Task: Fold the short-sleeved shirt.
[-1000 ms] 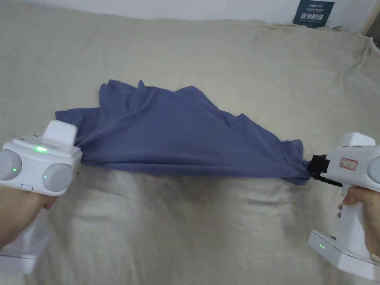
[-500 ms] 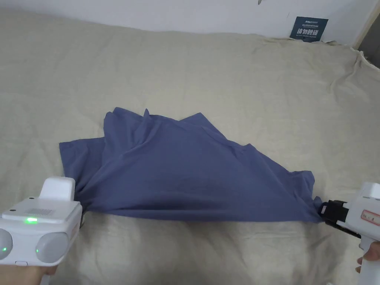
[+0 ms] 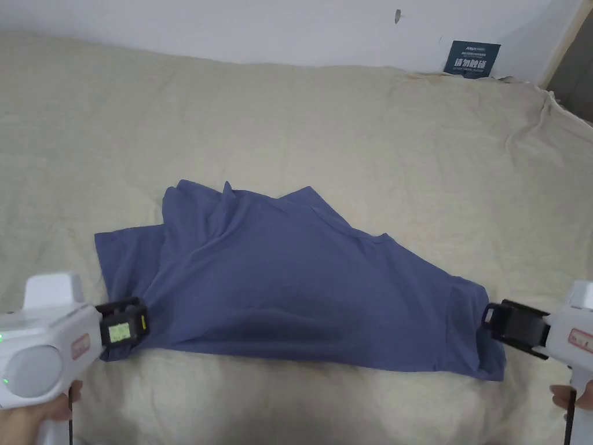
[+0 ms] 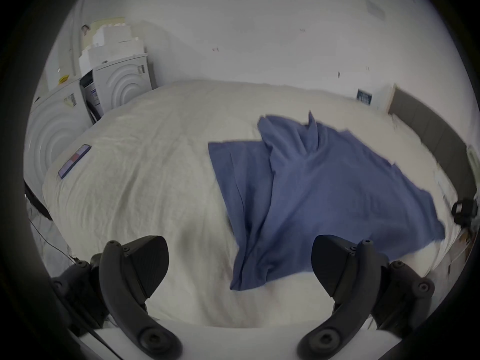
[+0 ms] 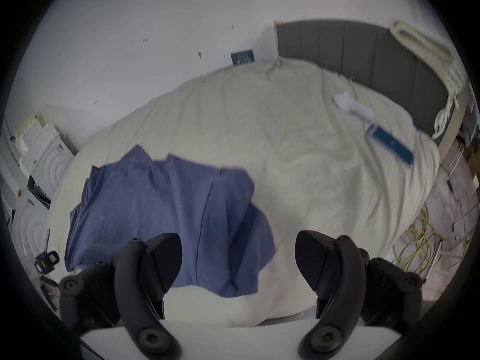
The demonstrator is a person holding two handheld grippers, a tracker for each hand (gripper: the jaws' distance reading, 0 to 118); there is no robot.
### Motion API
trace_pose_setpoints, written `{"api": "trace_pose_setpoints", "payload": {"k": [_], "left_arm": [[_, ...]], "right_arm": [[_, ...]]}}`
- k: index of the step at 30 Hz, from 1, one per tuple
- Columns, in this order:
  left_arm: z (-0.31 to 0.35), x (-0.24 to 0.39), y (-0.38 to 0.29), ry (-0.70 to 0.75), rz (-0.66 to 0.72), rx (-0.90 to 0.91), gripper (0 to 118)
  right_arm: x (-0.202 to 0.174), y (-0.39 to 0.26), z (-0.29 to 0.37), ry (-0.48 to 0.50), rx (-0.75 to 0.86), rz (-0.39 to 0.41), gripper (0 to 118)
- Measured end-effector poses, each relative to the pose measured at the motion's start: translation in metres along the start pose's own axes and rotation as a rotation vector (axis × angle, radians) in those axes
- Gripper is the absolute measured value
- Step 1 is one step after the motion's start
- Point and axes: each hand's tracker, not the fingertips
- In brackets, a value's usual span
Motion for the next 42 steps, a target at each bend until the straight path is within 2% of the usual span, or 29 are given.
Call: {"api": "trace_pose_setpoints", "payload": {"k": [3, 5, 13, 16, 22, 23, 24, 25, 26, 27, 30, 31, 32, 38, 42], "left_arm": [[0.014, -0.005, 0.025, -0.035, 0.117, 0.084, 114], [0.027, 0.001, 0.041, -0.045, 0.131, 0.181, 114], [0.058, 0.060, 0.059, -0.045, -0.031, 0.466, 118], [0.057, 0.075, 0.049, -0.055, -0.091, 0.471, 118], [0.053, 0.077, 0.022, -0.057, -0.074, 0.450, 117], [0.054, 0.076, 0.018, -0.062, -0.075, 0.452, 109], [0.055, 0.077, 0.015, -0.064, -0.080, 0.453, 94], [0.056, 0.078, 0.012, -0.058, -0.090, 0.454, 73], [0.053, 0.076, 0.010, -0.048, -0.103, 0.454, 44], [0.052, 0.076, 0.008, -0.041, -0.112, 0.454, 30], [0.052, 0.073, 0.004, -0.061, -0.115, 0.452, 6], [0.053, 0.074, 0.002, -0.063, -0.118, 0.454, 0], [0.053, 0.075, 0.001, -0.060, -0.124, 0.456, 0], [0.049, 0.074, 0.003, -0.061, -0.121, 0.439, 0], [0.049, 0.073, 0.002, -0.068, -0.112, 0.428, 0]], "right_arm": [[-0.006, 0.019, 0.021, -0.002, 0.105, 0.032, 93], [-0.016, 0.028, 0.038, 0.011, 0.184, 0.063, 93], [-0.065, 0.029, 0.069, 0.060, 0.461, 0.160, 93], [-0.081, 0.018, 0.070, 0.089, 0.503, 0.175, 93], [-0.105, -0.009, 0.068, 0.127, 0.533, 0.178, 93], [-0.108, -0.013, 0.067, 0.129, 0.533, 0.179, 93], [-0.110, -0.017, 0.066, 0.133, 0.530, 0.177, 92], [-0.111, -0.021, 0.066, 0.135, 0.532, 0.173, 89], [-0.112, -0.024, 0.066, 0.144, 0.532, 0.168, 75], [-0.114, -0.027, 0.066, 0.147, 0.533, 0.165, 60], [-0.118, -0.036, 0.069, 0.145, 0.540, 0.163, 17], [-0.120, -0.038, 0.070, 0.146, 0.545, 0.167, 6], [-0.122, -0.039, 0.072, 0.142, 0.548, 0.168, 1], [-0.123, -0.041, 0.071, 0.132, 0.536, 0.205, 0], [-0.124, -0.042, 0.070, 0.138, 0.523, 0.200, 0]]}}
